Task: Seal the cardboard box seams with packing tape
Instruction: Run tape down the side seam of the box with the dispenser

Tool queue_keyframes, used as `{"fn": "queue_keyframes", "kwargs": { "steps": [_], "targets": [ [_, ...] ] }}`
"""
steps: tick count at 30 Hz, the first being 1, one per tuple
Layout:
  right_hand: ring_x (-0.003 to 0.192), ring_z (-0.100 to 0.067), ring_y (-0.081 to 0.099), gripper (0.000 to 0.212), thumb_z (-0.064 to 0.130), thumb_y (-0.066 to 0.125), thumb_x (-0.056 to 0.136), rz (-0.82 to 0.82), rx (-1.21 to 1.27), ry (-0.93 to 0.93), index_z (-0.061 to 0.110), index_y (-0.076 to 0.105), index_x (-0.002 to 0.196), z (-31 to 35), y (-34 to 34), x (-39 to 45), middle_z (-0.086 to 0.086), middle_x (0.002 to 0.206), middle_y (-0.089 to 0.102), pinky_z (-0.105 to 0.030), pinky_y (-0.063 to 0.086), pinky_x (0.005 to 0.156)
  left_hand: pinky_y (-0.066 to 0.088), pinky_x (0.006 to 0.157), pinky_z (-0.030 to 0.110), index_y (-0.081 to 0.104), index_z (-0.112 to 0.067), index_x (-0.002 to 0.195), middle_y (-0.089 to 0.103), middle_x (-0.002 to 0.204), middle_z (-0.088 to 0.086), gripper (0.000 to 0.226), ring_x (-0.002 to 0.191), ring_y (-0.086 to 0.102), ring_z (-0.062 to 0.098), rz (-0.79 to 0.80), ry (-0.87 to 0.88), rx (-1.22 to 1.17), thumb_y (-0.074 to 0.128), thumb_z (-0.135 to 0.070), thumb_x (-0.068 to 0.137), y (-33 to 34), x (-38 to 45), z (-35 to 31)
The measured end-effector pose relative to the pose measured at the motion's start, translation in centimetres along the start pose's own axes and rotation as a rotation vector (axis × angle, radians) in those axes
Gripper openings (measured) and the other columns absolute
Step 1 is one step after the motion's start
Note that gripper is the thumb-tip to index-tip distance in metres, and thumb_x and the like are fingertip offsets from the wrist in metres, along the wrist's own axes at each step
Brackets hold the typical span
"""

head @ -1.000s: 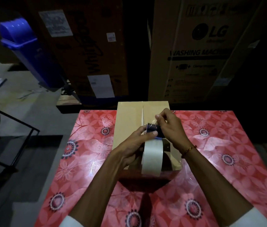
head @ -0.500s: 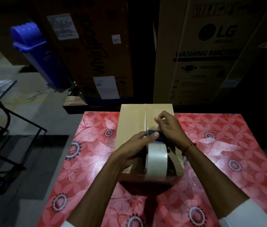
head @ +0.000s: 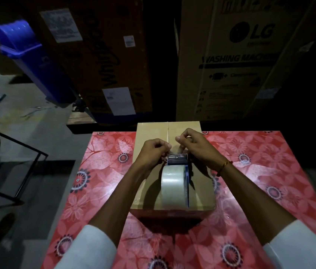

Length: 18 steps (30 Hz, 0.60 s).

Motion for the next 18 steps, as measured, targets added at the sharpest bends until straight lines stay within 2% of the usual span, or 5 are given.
{"fn": "queue_keyframes", "kwargs": {
  "steps": [2,5,10,14,18],
  "targets": [
    [0.062,-0.020,0.063,0.041,0.036,0.065,0.095,0.034,0.160,0.112,-0.001,0.053,0.108,-0.3,-0.2,-0.1,-0.014,0.085,0.069,-0.028,0.048,0.049,0.050,0.065,0.033,0.066,-0.006,0.090,0.059,0.073,0.006,0.012,0.063,0.054,0.016,-0.028,0.027,0.007,0.058,-0.009,0.099,-0.1,0.0,0.1],
    [0.068,-0.021,0.065,0.055,0.051,0.072,0.082,0.081,0.207,0.223,0.005,0.058,0.109,-0.7,-0.7,0.2,-0.014,0.091,0.070,-0.031,0.052,0.056,0.051,0.070,0.035,0.065,-0.006,0.094,0.060,0.077,0.007,0.013,0.068,0.055,0.017,-0.035,0.059,0.013,0.056,-0.013,0.100,0.2,0.1,-0.2],
    [0.065,-0.019,0.062,0.070,0.070,0.064,0.076,0.106,0.375,0.288,0.009,0.060,0.112,-1.4,-1.2,0.0,-0.014,0.102,0.074,-0.031,0.054,0.057,0.048,0.067,0.028,0.064,-0.006,0.093,0.058,0.074,0.003,0.013,0.066,0.053,0.012,-0.100,0.061,0.024,0.053,-0.007,0.100,0.5,0.4,-0.1],
    [0.068,-0.022,0.064,0.046,0.046,0.067,0.090,0.040,0.386,0.191,0.006,0.063,0.111,-1.7,-1.0,-0.5,-0.015,0.106,0.073,-0.031,0.055,0.060,0.047,0.062,0.025,0.064,-0.008,0.091,0.058,0.075,0.003,0.013,0.065,0.053,0.011,-0.144,0.053,-0.011,0.054,-0.008,0.099,0.1,0.4,0.5],
    [0.094,-0.031,0.071,0.031,0.020,0.069,0.092,-0.022,0.399,0.126,0.000,0.062,0.115,-1.8,-0.7,-1.2,-0.023,0.112,0.069,-0.031,0.057,0.064,0.046,0.059,0.023,0.064,-0.002,0.101,0.061,0.079,0.006,0.012,0.063,0.054,0.010,-0.181,0.042,-0.023,0.052,-0.007,0.100,0.2,0.5,0.6]
  ]
}}
Point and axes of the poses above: each hand's wrist, its own x-axis towards the middle knuckle, its own y-axis out of the palm, z = x × y, the point moved 5 cm from there along x, towards the middle knuckle
